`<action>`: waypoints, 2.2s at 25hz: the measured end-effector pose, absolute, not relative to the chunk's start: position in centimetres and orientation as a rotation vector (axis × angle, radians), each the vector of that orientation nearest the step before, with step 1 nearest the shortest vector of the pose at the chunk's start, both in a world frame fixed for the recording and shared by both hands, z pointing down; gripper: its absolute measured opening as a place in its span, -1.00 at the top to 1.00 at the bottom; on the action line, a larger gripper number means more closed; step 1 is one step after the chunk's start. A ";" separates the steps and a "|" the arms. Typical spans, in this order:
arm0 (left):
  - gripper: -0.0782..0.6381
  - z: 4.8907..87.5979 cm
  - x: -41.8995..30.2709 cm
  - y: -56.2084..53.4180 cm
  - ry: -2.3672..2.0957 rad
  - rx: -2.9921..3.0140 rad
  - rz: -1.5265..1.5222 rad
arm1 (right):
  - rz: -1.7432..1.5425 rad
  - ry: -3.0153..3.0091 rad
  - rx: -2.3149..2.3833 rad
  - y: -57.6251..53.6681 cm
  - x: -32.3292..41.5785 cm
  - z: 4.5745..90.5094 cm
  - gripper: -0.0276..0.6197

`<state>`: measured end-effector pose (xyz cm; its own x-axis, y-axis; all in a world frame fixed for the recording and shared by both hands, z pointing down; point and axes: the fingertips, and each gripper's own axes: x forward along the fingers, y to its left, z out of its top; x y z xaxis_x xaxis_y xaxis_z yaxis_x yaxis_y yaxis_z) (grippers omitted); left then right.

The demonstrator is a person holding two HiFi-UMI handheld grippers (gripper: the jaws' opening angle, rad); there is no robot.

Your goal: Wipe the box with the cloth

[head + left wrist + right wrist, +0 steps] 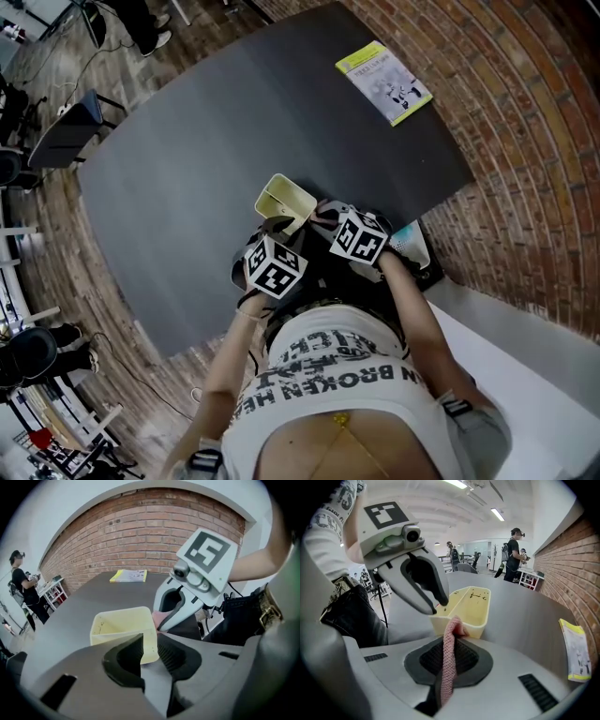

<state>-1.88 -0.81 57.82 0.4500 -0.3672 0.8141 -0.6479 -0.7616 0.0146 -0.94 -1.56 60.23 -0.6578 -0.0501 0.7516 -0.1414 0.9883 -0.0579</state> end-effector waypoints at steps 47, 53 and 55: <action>0.72 62.5 -4.0 0.8 -0.481 2.327 1.850 | -0.017 -2.300 0.054 -7.9 1.1 60.0 0.86; 0.72 62.4 -4.1 0.8 -0.490 2.332 1.848 | -0.135 -2.237 -0.112 -8.7 -0.6 60.8 0.86; 0.72 62.3 -4.1 0.8 -0.491 2.329 1.849 | -0.172 -2.220 -0.141 -8.8 -1.1 60.9 0.86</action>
